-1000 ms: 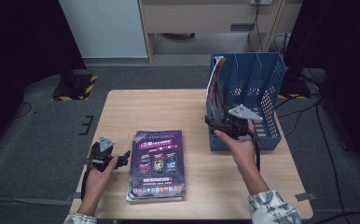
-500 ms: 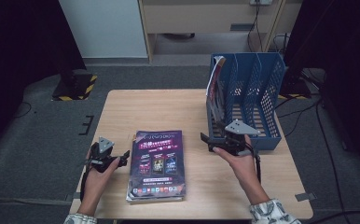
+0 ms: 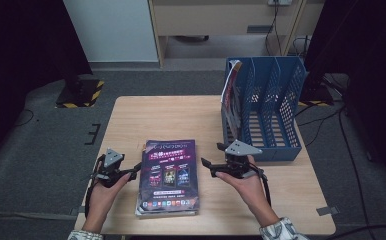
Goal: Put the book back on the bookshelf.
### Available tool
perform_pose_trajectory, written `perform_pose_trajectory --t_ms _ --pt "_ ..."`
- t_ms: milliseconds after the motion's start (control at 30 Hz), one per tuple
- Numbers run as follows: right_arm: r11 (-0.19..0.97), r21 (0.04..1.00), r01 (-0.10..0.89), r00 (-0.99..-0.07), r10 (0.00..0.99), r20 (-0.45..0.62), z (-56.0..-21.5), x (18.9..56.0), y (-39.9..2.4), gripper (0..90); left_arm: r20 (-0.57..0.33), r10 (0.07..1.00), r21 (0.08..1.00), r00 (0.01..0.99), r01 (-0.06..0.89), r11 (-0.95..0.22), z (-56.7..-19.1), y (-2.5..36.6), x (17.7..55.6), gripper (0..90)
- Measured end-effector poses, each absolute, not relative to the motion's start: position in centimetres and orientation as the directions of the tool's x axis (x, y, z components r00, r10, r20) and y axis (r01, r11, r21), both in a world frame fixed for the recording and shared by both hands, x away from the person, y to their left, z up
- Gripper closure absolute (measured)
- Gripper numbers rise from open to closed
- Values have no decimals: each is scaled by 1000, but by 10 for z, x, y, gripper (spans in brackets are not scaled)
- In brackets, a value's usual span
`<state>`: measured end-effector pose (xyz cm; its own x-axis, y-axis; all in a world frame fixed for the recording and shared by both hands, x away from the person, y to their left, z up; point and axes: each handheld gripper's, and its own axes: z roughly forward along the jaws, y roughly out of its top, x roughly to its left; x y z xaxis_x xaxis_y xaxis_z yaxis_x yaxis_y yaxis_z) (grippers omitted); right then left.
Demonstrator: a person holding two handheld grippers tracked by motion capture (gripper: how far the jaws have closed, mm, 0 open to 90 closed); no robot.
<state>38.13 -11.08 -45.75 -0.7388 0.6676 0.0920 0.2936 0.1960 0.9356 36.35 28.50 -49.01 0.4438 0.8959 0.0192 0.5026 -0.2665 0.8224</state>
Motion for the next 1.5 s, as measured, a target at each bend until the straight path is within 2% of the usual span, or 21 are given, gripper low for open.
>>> perform_pose_trajectory --t_ms 167,467,600,800,1000,1500 --pt "209 918 336 -755 643 129 -463 380 -101 124 1 879 818 478 505 -275 -491 275 363 338" --pt "288 894 345 -787 607 108 -481 378 -81 135 -1 856 795 517 520 -313 -500 254 371 369" --pt "312 881 357 -796 594 112 -486 378 -77 150 -11 857 784 515 536 -313 -504 253 373 372" --pt "333 861 385 -798 589 129 -497 381 -73 157 -79 853 781 516 564 -269 -511 253 376 362" --pt "331 856 397 -796 589 142 -500 382 -72 147 -91 846 783 526 563 -266 -512 252 377 337" --pt "351 840 413 -796 588 146 -509 385 -69 125 -87 833 783 546 555 -282 -512 250 377 339"
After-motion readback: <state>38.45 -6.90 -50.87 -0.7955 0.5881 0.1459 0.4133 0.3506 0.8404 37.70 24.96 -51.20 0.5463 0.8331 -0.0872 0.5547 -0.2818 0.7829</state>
